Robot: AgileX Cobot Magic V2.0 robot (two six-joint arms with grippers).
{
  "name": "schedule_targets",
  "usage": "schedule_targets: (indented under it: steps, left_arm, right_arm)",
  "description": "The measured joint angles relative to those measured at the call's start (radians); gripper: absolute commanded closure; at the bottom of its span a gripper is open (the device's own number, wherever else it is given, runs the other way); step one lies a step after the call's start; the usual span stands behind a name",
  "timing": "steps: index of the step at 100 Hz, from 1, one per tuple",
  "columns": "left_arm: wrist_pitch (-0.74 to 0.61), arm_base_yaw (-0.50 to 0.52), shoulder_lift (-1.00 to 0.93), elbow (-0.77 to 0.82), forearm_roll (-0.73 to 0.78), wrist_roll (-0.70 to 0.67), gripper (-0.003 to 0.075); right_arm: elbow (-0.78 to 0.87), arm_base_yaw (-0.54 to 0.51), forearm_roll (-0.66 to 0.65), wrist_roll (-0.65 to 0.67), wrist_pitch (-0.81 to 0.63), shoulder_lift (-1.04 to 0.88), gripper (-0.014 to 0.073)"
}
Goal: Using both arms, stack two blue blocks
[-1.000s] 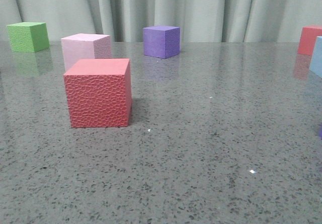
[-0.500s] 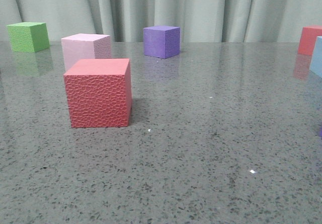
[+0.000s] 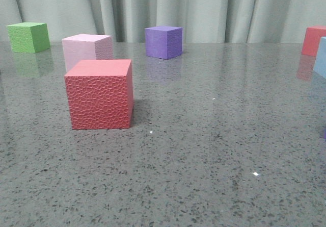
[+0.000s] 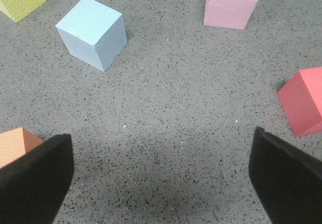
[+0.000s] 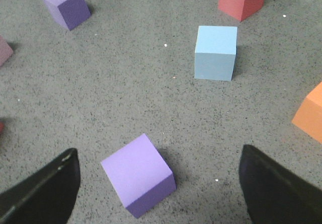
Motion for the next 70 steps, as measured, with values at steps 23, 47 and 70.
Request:
schedule_targets:
  steps: [23, 47, 70]
  left_arm:
    - [0.0, 0.0, 0.0, 0.0, 0.001, 0.0, 0.0048]
    - [-0.001, 0.0, 0.0, 0.0, 0.001, 0.0, 0.0048]
    - [-0.001, 0.0, 0.0, 0.0, 0.001, 0.0, 0.0048]
  right_arm:
    - [-0.028, 0.0, -0.017, 0.038, -0.029, 0.098, -0.0043]
    - [-0.103, 0.0, -0.094, 0.079, -0.041, 0.297, -0.0043]
    - [-0.196, 0.0, -0.114, 0.084, -0.045, 0.486, -0.0043]
